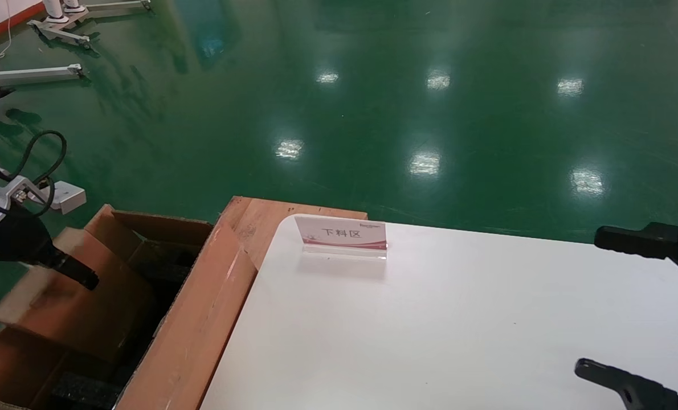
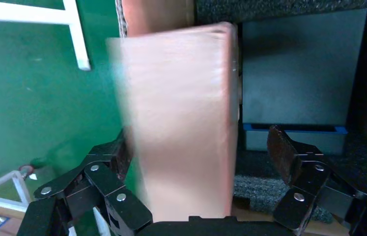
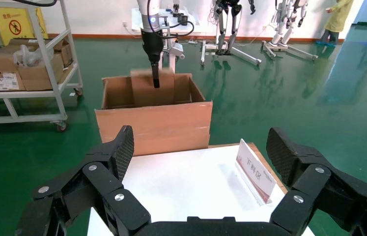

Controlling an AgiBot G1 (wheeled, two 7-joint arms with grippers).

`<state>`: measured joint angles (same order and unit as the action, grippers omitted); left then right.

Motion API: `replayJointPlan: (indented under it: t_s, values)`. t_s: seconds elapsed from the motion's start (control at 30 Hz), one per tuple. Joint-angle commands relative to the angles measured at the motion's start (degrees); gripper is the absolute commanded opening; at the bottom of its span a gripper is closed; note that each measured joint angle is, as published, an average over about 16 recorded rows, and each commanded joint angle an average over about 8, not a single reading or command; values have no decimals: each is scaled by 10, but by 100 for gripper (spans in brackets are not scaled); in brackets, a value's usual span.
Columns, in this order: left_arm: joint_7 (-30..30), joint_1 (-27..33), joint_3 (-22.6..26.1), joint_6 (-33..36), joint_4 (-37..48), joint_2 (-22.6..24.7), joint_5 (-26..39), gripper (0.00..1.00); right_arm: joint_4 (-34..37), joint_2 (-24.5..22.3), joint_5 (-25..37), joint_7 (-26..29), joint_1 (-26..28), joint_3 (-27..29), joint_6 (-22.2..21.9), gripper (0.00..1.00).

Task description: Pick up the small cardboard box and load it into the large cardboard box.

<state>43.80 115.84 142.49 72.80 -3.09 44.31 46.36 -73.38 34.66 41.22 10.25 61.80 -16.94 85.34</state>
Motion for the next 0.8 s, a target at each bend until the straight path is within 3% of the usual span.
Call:
replayJointPlan:
  t_s: [0.03,0.27,0.8]
  values:
    - [1,0,3,-1,1,6,4,100,0,0,0,0,0,0,0,100]
    - [-38,22,-2,-8,-15,13,0,100,0,0,0,0,0,0,0,100]
    - [-301,134,-130,-17,-189,-42,-157,100,0,0,0,0,0,-1,0,100]
